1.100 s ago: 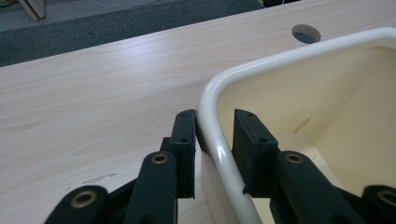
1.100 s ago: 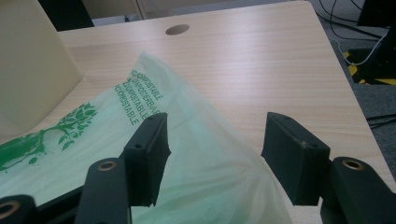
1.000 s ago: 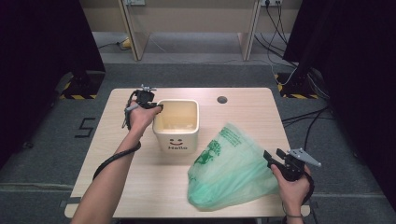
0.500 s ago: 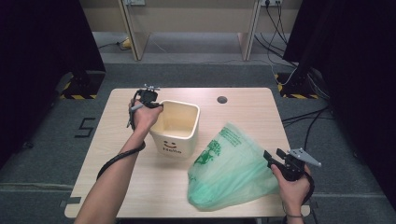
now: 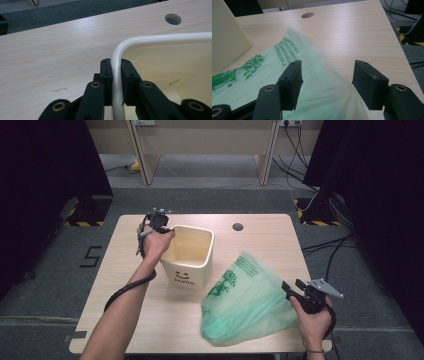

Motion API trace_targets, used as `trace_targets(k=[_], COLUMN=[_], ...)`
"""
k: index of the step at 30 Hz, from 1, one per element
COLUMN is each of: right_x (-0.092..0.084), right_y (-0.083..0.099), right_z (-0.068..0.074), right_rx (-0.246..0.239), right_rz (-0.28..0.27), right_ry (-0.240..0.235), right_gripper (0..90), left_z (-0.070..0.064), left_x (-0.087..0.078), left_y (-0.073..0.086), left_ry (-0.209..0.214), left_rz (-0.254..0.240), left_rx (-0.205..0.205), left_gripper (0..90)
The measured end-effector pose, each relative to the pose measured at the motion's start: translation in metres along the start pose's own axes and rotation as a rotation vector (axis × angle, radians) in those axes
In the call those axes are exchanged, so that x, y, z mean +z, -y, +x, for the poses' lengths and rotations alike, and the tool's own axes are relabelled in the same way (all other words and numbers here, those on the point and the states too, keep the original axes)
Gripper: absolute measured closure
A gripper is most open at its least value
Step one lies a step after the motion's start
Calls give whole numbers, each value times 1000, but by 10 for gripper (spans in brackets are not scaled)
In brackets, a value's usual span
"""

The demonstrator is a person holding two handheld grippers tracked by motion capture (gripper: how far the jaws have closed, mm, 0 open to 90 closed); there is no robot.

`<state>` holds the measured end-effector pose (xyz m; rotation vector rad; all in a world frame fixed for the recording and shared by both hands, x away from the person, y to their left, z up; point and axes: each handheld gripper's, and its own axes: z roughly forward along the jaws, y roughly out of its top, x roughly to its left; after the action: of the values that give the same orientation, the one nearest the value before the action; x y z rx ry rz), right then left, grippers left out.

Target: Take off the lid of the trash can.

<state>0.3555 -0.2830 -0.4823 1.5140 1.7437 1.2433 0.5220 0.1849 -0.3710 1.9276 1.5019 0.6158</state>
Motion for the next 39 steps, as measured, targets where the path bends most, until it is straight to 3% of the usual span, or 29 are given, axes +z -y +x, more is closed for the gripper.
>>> trace_targets(k=[18,39], right_x=[0,0], right_y=[0,1], right_z=[-1,-1], right_rx=[4,5], right_rz=[0,-1], right_ry=[2,3], right_gripper=[406,403], left_z=[12,34], left_x=[-14,-23], left_y=[-7,-4], left_ry=[34,37], left_rz=[0,-7], left_rx=[-42,-79], left_gripper=[808,808])
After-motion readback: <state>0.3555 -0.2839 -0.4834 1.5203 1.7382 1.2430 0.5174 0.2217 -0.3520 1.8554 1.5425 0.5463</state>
